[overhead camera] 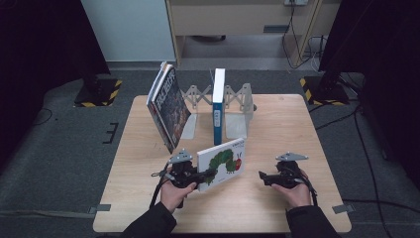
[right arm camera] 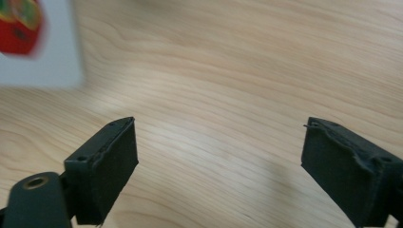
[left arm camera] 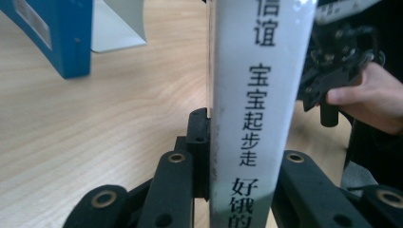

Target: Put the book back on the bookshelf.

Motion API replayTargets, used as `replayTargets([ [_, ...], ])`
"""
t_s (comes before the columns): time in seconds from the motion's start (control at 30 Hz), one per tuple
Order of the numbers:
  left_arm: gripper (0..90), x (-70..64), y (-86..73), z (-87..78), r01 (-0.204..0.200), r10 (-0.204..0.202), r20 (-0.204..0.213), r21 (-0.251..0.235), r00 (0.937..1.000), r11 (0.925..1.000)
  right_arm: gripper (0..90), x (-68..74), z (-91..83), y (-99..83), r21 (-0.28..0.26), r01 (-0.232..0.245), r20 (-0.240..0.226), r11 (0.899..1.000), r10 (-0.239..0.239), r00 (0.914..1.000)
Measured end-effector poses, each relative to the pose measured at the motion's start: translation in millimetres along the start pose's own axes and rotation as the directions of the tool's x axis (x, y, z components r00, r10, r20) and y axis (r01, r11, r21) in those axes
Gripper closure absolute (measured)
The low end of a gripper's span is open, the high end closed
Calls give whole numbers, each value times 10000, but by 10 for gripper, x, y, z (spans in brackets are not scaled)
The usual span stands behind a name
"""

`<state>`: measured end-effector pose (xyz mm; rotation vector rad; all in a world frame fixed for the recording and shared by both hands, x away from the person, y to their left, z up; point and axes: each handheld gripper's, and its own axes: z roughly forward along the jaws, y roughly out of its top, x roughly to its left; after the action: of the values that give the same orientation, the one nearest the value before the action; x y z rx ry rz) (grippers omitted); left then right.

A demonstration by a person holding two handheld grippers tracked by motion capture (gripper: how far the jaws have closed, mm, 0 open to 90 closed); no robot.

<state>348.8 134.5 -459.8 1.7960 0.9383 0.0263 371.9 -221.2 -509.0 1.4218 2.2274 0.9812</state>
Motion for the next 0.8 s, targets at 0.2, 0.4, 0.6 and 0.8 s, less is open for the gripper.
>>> replayTargets([
  [0.2,746,6,98,-29,-86,72,-475,-292,9988,9995,85,-98,37,-57,557,169,408,9983,-192,9990],
  [0.4,746,-3,200,-17,-233,194,-820,-472,9964,9986,66,-136,95,-100,1064,492,665,9931,-565,9962],
  [0.6,746,-38,331,24,-369,295,-969,-752,9949,9965,54,-171,114,-131,1178,452,802,9920,-549,9953],
  [0.8,746,-93,436,112,-490,359,-1284,-1000,9911,9938,49,-182,117,-147,1082,420,778,9932,-506,9957],
])
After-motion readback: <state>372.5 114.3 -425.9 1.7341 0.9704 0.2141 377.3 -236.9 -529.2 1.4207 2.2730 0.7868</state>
